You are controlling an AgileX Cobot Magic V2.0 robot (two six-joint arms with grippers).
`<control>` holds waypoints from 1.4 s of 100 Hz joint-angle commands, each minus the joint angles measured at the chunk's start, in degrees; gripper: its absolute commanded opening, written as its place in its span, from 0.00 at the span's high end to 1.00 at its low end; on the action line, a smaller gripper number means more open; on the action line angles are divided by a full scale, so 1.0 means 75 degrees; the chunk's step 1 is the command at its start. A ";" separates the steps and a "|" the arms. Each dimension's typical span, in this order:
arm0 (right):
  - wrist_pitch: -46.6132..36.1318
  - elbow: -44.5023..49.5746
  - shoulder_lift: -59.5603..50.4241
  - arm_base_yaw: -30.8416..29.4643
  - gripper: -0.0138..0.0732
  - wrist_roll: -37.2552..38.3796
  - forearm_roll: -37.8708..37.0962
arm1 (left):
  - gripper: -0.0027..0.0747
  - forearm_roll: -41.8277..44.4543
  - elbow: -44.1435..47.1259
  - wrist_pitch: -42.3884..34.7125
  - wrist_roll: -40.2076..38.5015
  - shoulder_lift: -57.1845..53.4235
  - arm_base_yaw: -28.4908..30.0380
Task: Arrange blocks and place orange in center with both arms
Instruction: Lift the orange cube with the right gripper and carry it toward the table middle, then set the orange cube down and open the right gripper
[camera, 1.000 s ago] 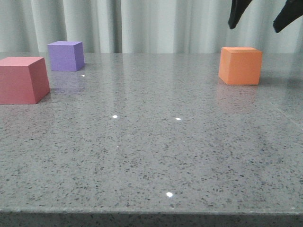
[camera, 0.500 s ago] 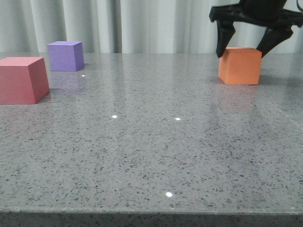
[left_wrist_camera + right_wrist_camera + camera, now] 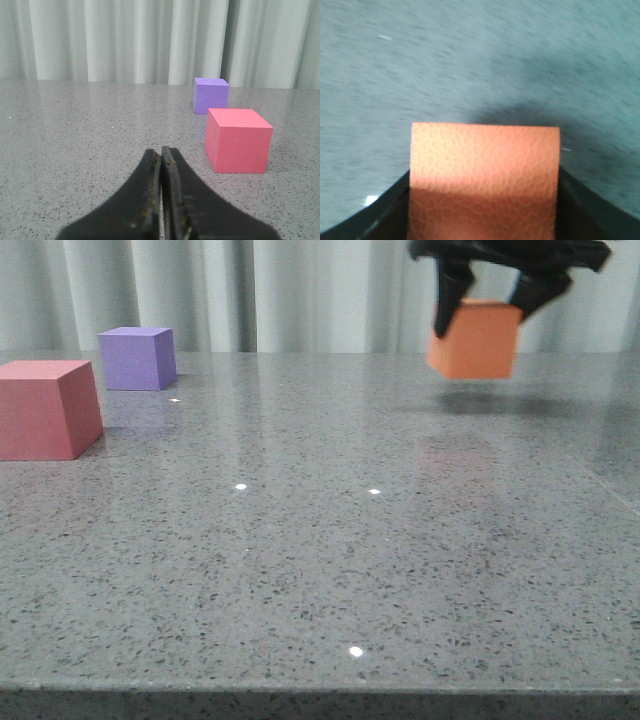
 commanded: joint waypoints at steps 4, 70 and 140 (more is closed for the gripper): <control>-0.0282 -0.0666 -0.0340 0.0505 0.39 0.0468 -0.0124 | 0.99 -0.0059 0.0326 -0.0544 -0.0053 -0.0282 0.0020; 0.0759 -0.3715 0.2006 0.2142 0.39 0.1700 -0.0722 | 0.99 -0.0059 0.0326 -0.0544 -0.0053 -0.0282 0.0020; 0.1061 -0.3809 0.1542 0.2175 0.10 0.1310 -0.0699 | 0.99 -0.0059 0.0326 -0.0544 -0.0053 -0.0282 0.0020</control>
